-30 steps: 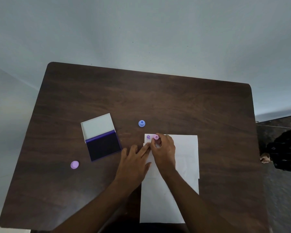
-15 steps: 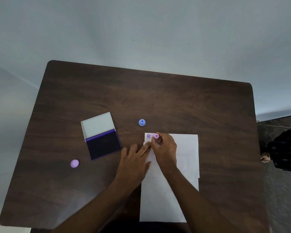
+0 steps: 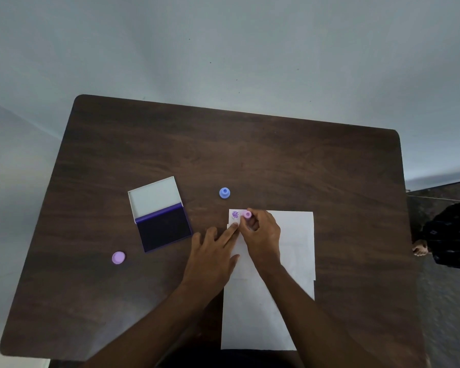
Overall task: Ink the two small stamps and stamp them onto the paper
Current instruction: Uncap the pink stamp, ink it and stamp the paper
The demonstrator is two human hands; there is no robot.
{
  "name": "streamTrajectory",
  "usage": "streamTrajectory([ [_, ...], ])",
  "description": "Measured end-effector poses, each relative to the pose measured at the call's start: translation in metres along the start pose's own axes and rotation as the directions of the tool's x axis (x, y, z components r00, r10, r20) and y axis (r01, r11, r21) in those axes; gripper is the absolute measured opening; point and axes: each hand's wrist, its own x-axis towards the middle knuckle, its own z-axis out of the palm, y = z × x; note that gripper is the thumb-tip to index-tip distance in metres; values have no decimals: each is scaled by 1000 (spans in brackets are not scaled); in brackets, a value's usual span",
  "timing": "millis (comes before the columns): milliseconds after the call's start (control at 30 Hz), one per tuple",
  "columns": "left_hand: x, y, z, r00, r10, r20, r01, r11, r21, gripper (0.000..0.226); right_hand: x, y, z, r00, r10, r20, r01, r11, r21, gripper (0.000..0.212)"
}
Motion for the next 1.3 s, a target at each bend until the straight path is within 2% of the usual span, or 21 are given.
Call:
streamTrajectory([
  [533, 1, 0, 1, 999, -15, -41, 14, 999, -35, 60, 2, -1, -1, 999, 30, 13, -30, 999, 16, 40],
  [633, 2, 2, -2, 996, -31, -83, 28, 999, -40, 57, -2, -1, -5, 997, 45, -57, -38, 992, 119, 33],
  [767, 6, 3, -5, 995, -9, -103, 5, 1000, -31, 56, -2, -2, -14, 987, 118, -107, -75, 936, 343, 16],
  [900, 9, 4, -7, 997, -5, -79, 1, 999, -43, 55, 1, -5, -19, 982, 159, -107, -91, 877, 471, 17],
  [1067, 15, 5, -12, 997, -1, -75, -3, 998, -61, 51, 2, -4, -19, 978, 189, -85, -113, 831, 544, 15],
  [1300, 28, 3, -19, 997, -26, -72, 10, 975, -221, 40, -1, -8, -21, 978, 187, -87, -124, 871, 476, 13],
])
